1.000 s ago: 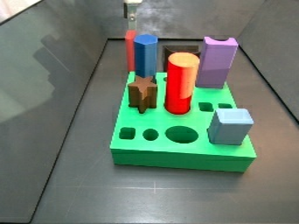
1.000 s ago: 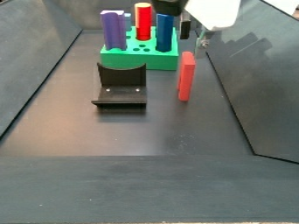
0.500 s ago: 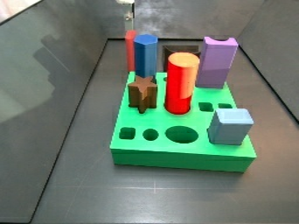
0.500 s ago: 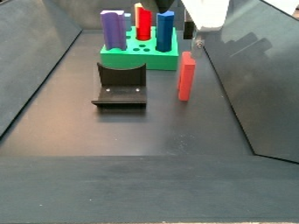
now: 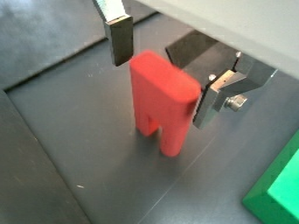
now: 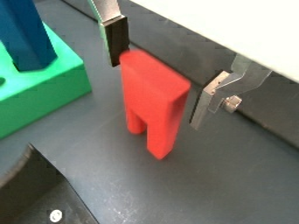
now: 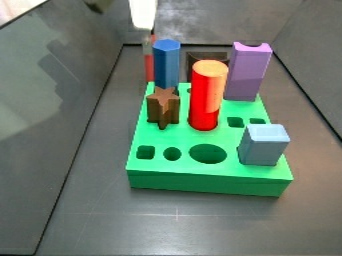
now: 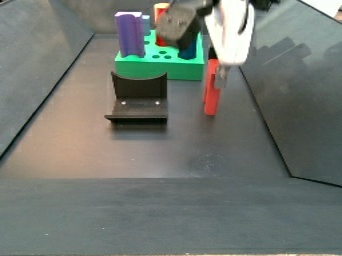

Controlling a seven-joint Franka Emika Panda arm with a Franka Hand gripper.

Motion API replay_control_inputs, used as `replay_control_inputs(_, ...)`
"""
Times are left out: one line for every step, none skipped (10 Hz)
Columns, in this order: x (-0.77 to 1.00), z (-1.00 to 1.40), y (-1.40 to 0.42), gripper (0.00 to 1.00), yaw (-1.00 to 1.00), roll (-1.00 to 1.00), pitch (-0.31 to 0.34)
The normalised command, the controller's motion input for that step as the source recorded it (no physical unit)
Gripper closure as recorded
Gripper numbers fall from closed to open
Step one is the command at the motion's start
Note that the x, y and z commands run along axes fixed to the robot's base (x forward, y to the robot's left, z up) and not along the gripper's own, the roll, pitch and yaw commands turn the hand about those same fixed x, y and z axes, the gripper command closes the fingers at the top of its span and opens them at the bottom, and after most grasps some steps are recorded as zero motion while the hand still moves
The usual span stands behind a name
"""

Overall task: Pick up the square-circle object. Move up. Rotate the square-circle object. Move to above the board. Insert the square-circle object.
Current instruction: Rotate the square-circle object, then move to above the board.

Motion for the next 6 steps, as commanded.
replay_control_inputs(0.02,-0.5,0.03,0.0,-0.04,0.05,-0.025)
replay_control_inputs(0.03,-0.36,0.03,0.0,-0.04,0.06,-0.023)
replay_control_inputs(0.03,-0.22,0.03,0.0,-0.03,0.06,-0.022)
replay_control_inputs(0.0,0.0,0.0,1.0,-0.04,0.07,-0.015)
replay_control_inputs(-0.05,1.0,-0.12,1.0,0.13,0.42,-0.315)
replay_control_inputs(-0.05,1.0,-0.12,1.0,0.13,0.42,-0.308)
